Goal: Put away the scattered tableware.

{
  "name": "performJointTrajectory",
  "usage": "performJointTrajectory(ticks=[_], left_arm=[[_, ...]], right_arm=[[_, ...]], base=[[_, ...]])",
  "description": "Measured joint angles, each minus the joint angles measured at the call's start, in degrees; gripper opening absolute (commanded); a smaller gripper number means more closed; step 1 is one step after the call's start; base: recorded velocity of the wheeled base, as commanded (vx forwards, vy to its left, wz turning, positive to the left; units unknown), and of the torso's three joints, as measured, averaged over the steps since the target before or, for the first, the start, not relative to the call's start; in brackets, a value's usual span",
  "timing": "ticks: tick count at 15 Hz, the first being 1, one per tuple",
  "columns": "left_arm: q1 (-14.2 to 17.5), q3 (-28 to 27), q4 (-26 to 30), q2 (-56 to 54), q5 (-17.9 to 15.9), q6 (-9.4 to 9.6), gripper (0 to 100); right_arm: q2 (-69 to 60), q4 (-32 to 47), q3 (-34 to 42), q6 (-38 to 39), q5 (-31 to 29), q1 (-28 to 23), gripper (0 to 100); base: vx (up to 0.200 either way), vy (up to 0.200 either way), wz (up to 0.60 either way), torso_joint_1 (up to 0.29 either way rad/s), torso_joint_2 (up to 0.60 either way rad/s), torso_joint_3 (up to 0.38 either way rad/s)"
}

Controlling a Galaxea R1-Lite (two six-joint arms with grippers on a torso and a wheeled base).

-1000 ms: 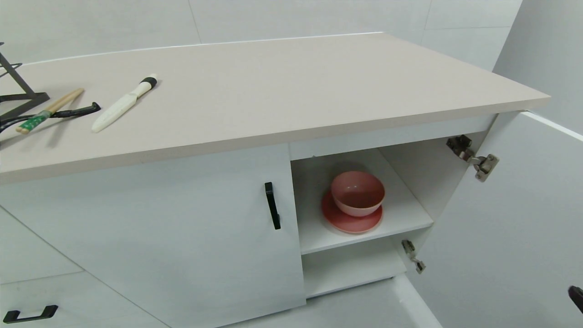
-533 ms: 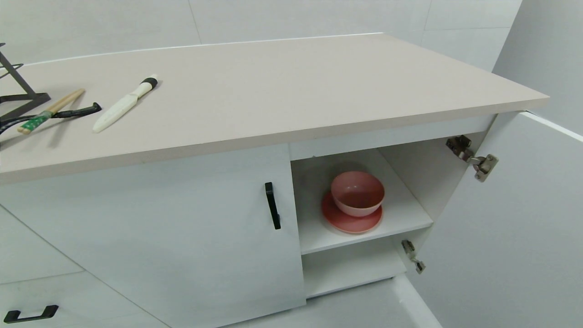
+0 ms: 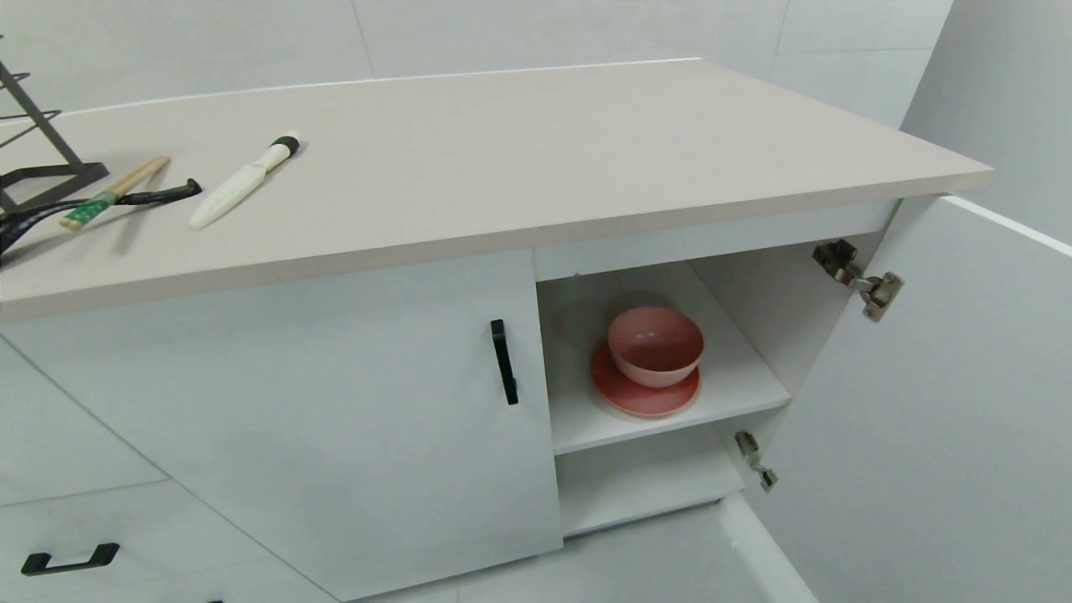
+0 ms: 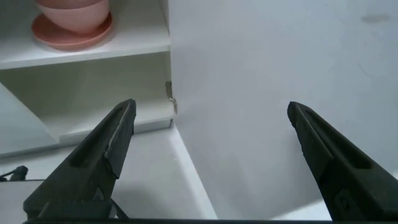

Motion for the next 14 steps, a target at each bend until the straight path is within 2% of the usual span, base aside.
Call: performJointTrajectory(ticks=[3,7,14], left_arm=[[0.0,0.0,0.0,0.0,0.0,0.0,100],[0.0,0.0,0.0,0.0,0.0,-0.24,100],[0.0,0.0,0.0,0.0,0.0,-0.33,100]], right_arm=[[-0.4,0.0,0.0,0.0,0.2,1.7,100],[-2.0,0.1,0.0,1.6,0.1,3.7,100],[-2.5,0.3,0.1,6.2,-1.5,3.8,100]], base=[[-0.2,0.0,0.0,0.004,0.0,0.002],[0.0,0.0,0.0,0.0,0.0,0.0],[0.0,0.0,0.0,0.0,0.0,0.0]])
